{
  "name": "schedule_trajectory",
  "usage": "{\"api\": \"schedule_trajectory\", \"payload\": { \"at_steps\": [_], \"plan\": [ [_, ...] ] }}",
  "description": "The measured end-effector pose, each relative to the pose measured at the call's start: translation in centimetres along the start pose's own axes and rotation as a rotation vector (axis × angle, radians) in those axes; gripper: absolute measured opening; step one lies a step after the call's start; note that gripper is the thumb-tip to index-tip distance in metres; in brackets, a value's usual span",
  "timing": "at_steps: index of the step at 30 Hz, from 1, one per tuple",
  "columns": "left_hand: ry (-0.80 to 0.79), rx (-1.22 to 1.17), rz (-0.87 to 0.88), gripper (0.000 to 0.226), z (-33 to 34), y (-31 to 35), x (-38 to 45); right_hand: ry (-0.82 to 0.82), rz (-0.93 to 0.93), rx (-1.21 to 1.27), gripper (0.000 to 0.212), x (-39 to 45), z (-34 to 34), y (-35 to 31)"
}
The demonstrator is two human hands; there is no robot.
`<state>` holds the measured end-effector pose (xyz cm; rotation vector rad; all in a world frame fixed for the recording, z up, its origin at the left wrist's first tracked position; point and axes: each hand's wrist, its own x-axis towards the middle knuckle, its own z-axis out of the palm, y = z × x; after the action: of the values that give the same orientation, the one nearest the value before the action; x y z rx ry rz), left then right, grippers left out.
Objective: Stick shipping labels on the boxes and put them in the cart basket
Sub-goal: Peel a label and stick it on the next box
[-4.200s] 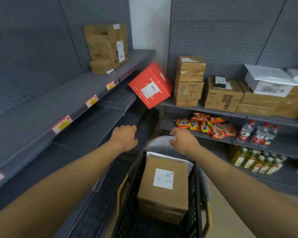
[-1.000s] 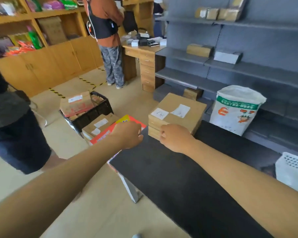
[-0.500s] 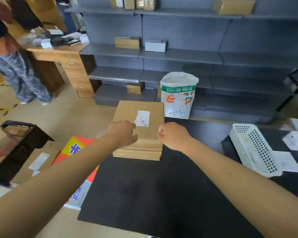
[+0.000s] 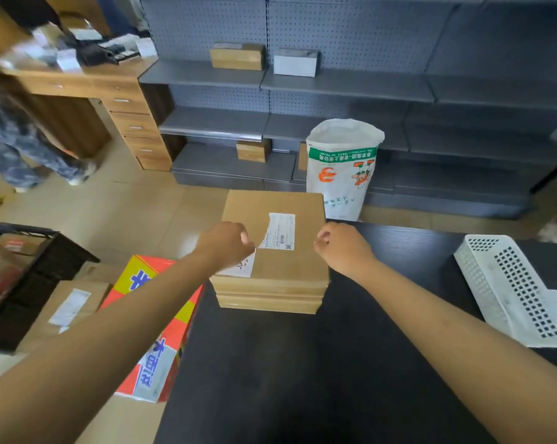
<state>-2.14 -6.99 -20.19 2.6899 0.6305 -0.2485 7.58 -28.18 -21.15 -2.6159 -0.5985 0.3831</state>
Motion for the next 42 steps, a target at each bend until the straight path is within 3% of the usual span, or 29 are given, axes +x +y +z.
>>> {"api": "schedule_trajectory", "payload": {
  "at_steps": [6,9,14,18,23,34,42],
  "plan": [
    [0.112,-0.225,-0.137,0.040,0.7,-3.0,1.9,-0.026,0.267,0.126,0.040,2.0,2.0,0.8],
    [0.074,-0.359,-0.280,0.054,1.8,-4.7,2.4,-0.075,0.413,0.330,0.063,2.3,3.4,1.6],
    [0.013,-0.639,-0.349,0.071,3.0,-6.5,4.0,-0.089,0.484,0.518,0.075,3.2,5.0,2.3],
    [0.021,-0.659,-0.295,0.074,3.8,-6.4,5.1,-0.033,0.493,0.575,0.071,4.1,5.8,2.0],
    [0.012,-0.671,-0.219,0.041,4.9,-6.4,5.6,-0.001,0.496,0.585,0.053,4.6,6.8,1.8],
    [0.044,-0.686,-0.145,0.025,2.3,-3.7,5.8,0.095,0.497,0.613,0.043,3.6,3.7,1.9],
    [-0.030,-0.727,-0.057,0.040,1.7,2.6,5.3,0.195,0.518,0.604,0.038,0.7,-0.7,6.2]
  ]
}}
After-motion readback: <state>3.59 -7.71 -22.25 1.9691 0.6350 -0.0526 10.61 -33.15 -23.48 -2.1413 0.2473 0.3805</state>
